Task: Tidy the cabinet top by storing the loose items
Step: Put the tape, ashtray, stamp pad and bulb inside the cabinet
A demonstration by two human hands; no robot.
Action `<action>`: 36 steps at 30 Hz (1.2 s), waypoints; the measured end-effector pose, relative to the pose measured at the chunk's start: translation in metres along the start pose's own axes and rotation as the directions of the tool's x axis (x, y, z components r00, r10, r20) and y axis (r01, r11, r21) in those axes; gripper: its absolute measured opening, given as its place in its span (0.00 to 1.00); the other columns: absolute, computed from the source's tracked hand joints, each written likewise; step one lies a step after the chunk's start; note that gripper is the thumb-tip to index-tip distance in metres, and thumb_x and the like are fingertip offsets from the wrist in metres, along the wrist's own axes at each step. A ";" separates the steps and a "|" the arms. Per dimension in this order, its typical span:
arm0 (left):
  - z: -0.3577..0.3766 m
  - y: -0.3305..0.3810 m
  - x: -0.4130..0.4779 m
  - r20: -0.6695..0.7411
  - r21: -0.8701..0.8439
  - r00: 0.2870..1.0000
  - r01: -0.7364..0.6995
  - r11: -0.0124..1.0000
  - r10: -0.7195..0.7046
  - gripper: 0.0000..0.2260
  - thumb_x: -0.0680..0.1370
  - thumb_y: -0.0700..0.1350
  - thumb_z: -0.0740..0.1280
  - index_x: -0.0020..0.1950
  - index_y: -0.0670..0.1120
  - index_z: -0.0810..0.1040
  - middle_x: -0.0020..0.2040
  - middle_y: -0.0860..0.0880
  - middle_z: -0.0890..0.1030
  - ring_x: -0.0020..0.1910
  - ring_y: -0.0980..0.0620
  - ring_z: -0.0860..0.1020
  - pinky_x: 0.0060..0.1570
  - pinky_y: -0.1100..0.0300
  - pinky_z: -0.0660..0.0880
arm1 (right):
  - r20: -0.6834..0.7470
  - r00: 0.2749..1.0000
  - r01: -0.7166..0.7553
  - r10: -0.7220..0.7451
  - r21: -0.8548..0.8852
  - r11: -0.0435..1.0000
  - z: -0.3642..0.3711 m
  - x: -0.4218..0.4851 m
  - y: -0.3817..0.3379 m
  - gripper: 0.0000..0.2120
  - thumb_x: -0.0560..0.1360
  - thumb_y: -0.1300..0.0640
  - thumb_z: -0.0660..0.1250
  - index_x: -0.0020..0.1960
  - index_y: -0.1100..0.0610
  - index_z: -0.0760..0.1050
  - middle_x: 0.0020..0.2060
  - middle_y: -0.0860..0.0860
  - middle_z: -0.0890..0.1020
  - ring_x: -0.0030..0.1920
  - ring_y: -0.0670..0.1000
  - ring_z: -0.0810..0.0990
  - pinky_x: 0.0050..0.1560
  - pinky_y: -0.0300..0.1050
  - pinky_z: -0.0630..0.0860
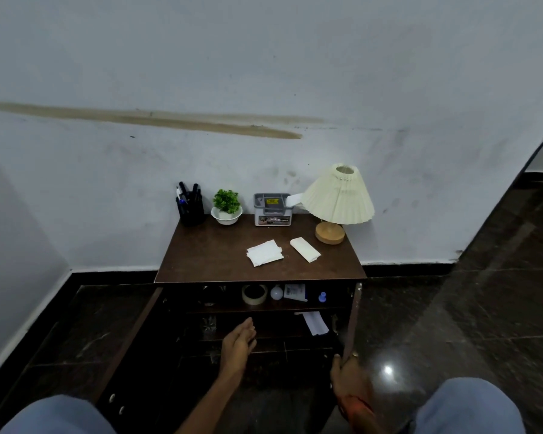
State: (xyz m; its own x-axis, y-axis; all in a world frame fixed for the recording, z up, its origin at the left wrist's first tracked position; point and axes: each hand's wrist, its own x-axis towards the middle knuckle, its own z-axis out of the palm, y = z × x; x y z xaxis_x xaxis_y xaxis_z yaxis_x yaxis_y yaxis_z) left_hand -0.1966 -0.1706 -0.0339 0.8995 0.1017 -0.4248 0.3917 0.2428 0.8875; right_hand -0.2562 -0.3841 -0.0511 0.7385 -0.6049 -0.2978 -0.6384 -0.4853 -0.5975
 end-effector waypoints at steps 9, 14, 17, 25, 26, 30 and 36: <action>-0.069 0.033 0.013 -0.145 -0.040 0.987 -0.072 0.997 0.066 0.18 0.80 0.35 0.59 0.71 0.36 0.69 0.69 0.39 0.73 0.68 0.42 0.72 0.69 0.49 0.69 | 0.200 0.979 -0.045 0.047 -0.015 0.999 0.041 -0.007 -0.042 0.33 0.75 0.36 0.57 0.69 0.59 0.65 0.59 0.60 0.79 0.59 0.61 0.78 0.61 0.51 0.72; -0.112 0.052 0.012 -0.233 -0.044 0.967 -0.114 0.992 0.101 0.18 0.81 0.33 0.58 0.71 0.35 0.69 0.69 0.39 0.73 0.69 0.42 0.72 0.69 0.49 0.69 | 0.241 0.969 -0.049 0.044 0.016 0.999 0.063 0.001 -0.063 0.48 0.64 0.22 0.51 0.68 0.58 0.66 0.60 0.59 0.78 0.60 0.62 0.76 0.62 0.57 0.71; -0.137 0.056 0.012 -0.284 -0.029 0.953 -0.118 0.993 0.104 0.18 0.81 0.33 0.58 0.71 0.35 0.69 0.69 0.39 0.73 0.69 0.42 0.72 0.69 0.50 0.68 | 0.289 0.957 -0.017 0.004 0.040 0.999 0.066 0.000 -0.083 0.48 0.67 0.23 0.52 0.73 0.57 0.62 0.66 0.59 0.73 0.64 0.63 0.74 0.64 0.55 0.68; -0.199 0.078 0.013 -0.452 0.026 0.881 -0.145 0.989 0.141 0.18 0.79 0.34 0.61 0.69 0.38 0.73 0.67 0.44 0.75 0.66 0.47 0.74 0.70 0.51 0.68 | 0.375 0.927 -0.075 0.027 0.113 0.991 0.139 0.090 -0.082 0.59 0.50 0.25 0.67 0.71 0.58 0.60 0.53 0.59 0.82 0.52 0.61 0.82 0.55 0.58 0.79; -0.205 0.079 0.011 -0.460 0.073 0.873 -0.145 0.987 0.162 0.18 0.79 0.35 0.62 0.69 0.39 0.73 0.66 0.46 0.76 0.66 0.48 0.74 0.70 0.52 0.67 | 0.388 0.921 -0.083 0.031 0.117 0.990 0.148 0.100 -0.082 0.54 0.50 0.28 0.69 0.68 0.58 0.65 0.48 0.57 0.84 0.48 0.59 0.83 0.52 0.58 0.80; -0.232 0.072 0.010 -0.510 0.213 0.839 -0.092 0.973 0.191 0.13 0.80 0.41 0.62 0.62 0.43 0.80 0.61 0.48 0.79 0.64 0.49 0.75 0.69 0.52 0.68 | 0.437 0.900 -0.158 0.012 0.300 0.941 0.125 0.067 -0.115 0.24 0.70 0.56 0.72 0.62 0.61 0.70 0.43 0.55 0.82 0.44 0.55 0.82 0.39 0.48 0.79; -0.281 0.021 0.040 -0.560 0.142 0.828 0.140 0.980 -0.037 0.18 0.77 0.55 0.64 0.39 0.43 0.83 0.45 0.39 0.85 0.46 0.43 0.82 0.58 0.47 0.76 | 0.575 0.816 -0.245 -0.060 0.438 0.865 0.107 0.061 -0.134 0.24 0.78 0.66 0.61 0.71 0.55 0.62 0.60 0.57 0.76 0.66 0.60 0.74 0.61 0.56 0.72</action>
State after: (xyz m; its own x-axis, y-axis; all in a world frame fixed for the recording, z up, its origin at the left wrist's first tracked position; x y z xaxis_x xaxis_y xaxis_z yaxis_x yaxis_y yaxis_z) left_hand -0.2070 0.1098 -0.0829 0.6217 0.6155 -0.4844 0.5369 0.1154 0.8357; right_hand -0.1022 -0.2886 -0.0689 0.7657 -0.1009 -0.6353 -0.6381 0.0054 -0.7699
